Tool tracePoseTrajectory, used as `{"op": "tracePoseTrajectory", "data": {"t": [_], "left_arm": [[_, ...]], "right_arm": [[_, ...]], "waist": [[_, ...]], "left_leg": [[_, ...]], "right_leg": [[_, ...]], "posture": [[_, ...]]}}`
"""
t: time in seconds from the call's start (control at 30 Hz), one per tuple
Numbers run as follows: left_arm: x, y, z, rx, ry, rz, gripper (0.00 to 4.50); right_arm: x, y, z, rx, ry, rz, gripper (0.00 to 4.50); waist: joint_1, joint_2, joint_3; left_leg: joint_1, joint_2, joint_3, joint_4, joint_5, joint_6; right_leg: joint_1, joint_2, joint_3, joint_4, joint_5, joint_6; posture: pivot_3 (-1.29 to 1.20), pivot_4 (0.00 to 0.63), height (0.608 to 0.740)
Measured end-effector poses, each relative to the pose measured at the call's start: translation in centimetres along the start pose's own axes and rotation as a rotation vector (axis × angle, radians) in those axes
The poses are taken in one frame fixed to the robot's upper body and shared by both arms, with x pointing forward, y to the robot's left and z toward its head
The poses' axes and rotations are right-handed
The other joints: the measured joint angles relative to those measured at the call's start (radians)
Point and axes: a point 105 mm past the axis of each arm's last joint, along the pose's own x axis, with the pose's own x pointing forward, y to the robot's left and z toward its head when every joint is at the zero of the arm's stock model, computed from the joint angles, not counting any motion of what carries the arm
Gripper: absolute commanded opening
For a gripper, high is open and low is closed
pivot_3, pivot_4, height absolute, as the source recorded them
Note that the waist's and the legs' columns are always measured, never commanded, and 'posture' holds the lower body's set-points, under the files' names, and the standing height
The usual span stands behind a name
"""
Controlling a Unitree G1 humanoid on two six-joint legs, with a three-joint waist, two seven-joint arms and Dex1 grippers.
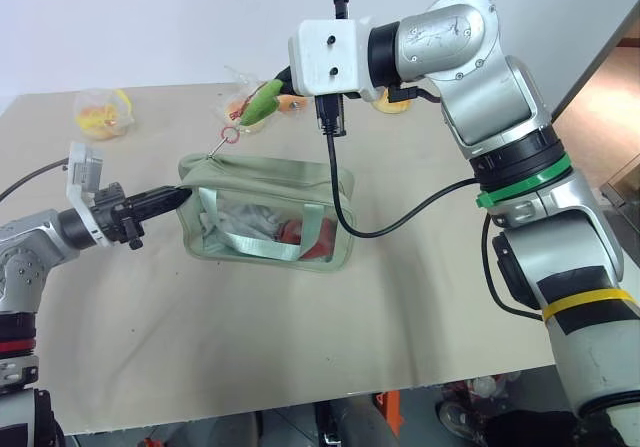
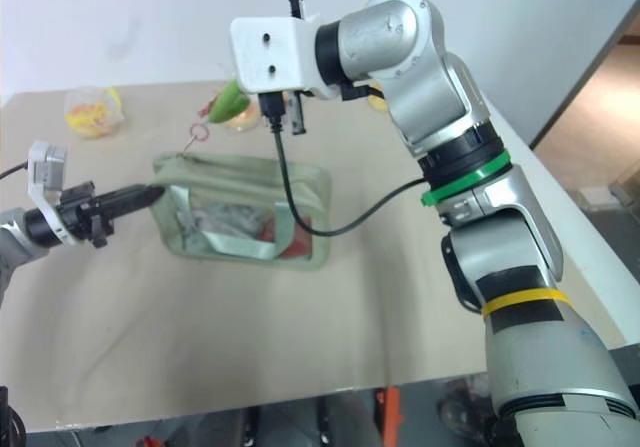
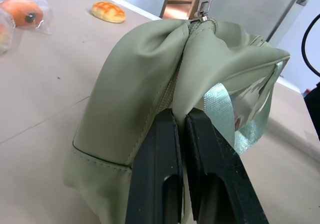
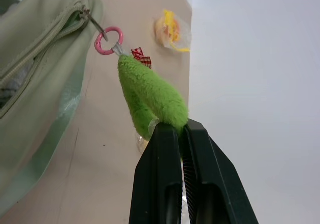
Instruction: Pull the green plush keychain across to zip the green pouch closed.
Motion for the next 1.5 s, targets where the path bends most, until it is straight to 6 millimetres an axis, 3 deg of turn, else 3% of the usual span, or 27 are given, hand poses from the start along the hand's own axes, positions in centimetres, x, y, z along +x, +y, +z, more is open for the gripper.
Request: {"op": "tracePoseTrajectory", "data": {"t": [0.17,0.23,0.33,0.5,0.67,0.73,0.9,0.97,1.03,1.2,1.3,1.4,1.5], "left_arm": [[-0.4,0.0,-0.3,-0.004,0.0,0.011,0.0],[-0.4,-0.1,-0.3,-0.005,0.003,0.009,0.0],[-0.3,-0.2,-0.2,-0.001,0.003,0.003,0.0],[-0.1,-0.4,0.1,0.009,0.0,-0.009,0.0],[-0.3,-0.2,-0.3,-0.005,0.001,0.001,0.0],[-0.5,-0.1,-0.4,-0.011,-0.001,0.012,0.0],[-1.1,0.1,-0.7,-0.021,-0.002,0.04,0.0],[-1.2,0.0,-0.8,-0.023,0.0,0.04,0.0],[-1.1,-0.1,-0.8,-0.019,0.001,0.037,0.0],[-0.8,-0.4,-0.5,-0.006,0.002,0.02,0.0],[-0.7,-0.2,-0.6,-0.013,0.003,0.022,0.0],[-0.9,0.2,-0.6,-0.026,-0.006,0.042,0.0],[-1.0,0.3,-0.6,-0.026,-0.007,0.048,0.0]], "right_arm": [[-0.8,1.9,-0.2,-0.005,-0.01,0.084,0.03],[-2.3,3.6,0.1,-0.013,-0.031,0.199,0.03],[-2.9,3.5,0.3,-0.017,-0.035,0.213,0.03],[-3.0,1.4,0.4,-0.028,-0.019,0.134,0.03],[-2.4,1.8,0.3,-0.008,-0.027,0.109,0.03],[-2.0,2.9,0.4,0.015,-0.041,0.119,0.03],[-1.7,7.7,0.3,0.046,-0.073,0.235,0.03],[-2.0,8.1,0.1,0.041,-0.065,0.255,0.03],[-2.5,7.5,-0.2,0.035,-0.046,0.241,0.03],[-3.6,2.8,-0.3,-0.02,-0.004,0.146,0.03],[-4.3,1.6,-1.3,-0.038,0.046,0.123,0.03],[-6.6,0.5,-3.7,-0.011,0.142,0.074,0.03],[-7.2,0.5,-3.9,-0.026,0.155,0.079,0.03]], "waist": [[0.001,0.0,0.0],[0.0,0.0,0.0],[0.0,0.0,0.0],[0.001,0.0,0.0],[0.001,0.0,0.0],[0.0,0.0,0.0],[0.0,0.0,0.0],[-0.001,0.0,0.0],[-0.002,0.0,0.0],[0.001,0.001,0.0],[0.002,0.0,0.0],[0.0,0.0,0.0],[-0.003,0.0,0.0]], "left_leg": [[0.001,0.0,-0.001,0.0,0.0,0.0],[0.003,0.001,0.0,0.0,0.0,0.0],[0.003,0.002,0.0,0.0,0.0,0.0],[0.003,0.001,0.0,0.0,0.0,0.0],[0.002,0.0,0.001,0.0,0.0,0.0],[0.002,0.001,0.001,0.0,0.0,0.0],[0.003,0.002,0.0,0.0,0.0,0.0],[0.004,0.002,0.001,0.0,0.0,0.0],[0.005,0.003,0.001,0.0,0.0,0.0],[0.005,0.003,0.001,0.0,0.001,0.0],[0.004,0.001,0.002,0.0,0.001,0.0],[0.003,-0.001,0.004,0.0,0.0,0.0],[0.004,0.0,0.005,-0.001,-0.001,0.0]], "right_leg": [[0.0,0.0,-0.001,0.0,0.0,0.0],[0.001,0.001,-0.001,0.001,0.0,-0.001],[0.001,0.001,-0.001,0.001,0.001,-0.001],[0.001,0.001,-0.001,0.001,0.001,-0.001],[0.001,0.001,0.001,0.0,0.0,0.0],[0.001,0.001,0.001,0.0,0.0,0.0],[0.001,0.001,0.0,0.001,0.0,-0.001],[0.001,0.001,0.0,0.001,0.001,-0.002],[0.001,0.002,0.0,0.001,0.002,-0.003],[0.002,0.003,-0.001,0.001,0.003,-0.004],[0.002,0.001,0.0,0.001,0.002,-0.001],[0.001,-0.001,0.002,0.0,0.0,0.001],[0.001,0.0,0.004,0.0,0.0,0.001]], "posture": [[0.0,0.15,0.74],[0.0,0.15,0.74],[0.0,0.15,0.74],[0.0,0.15,0.74],[0.0,0.15,0.74],[0.0,0.15,0.74],[0.0,0.15,0.74],[0.0,0.15,0.74],[0.0,0.15,0.74],[0.0,0.15,0.74],[0.0,0.15,0.74],[0.0,0.15,0.74],[0.0,0.15,0.74]]}}
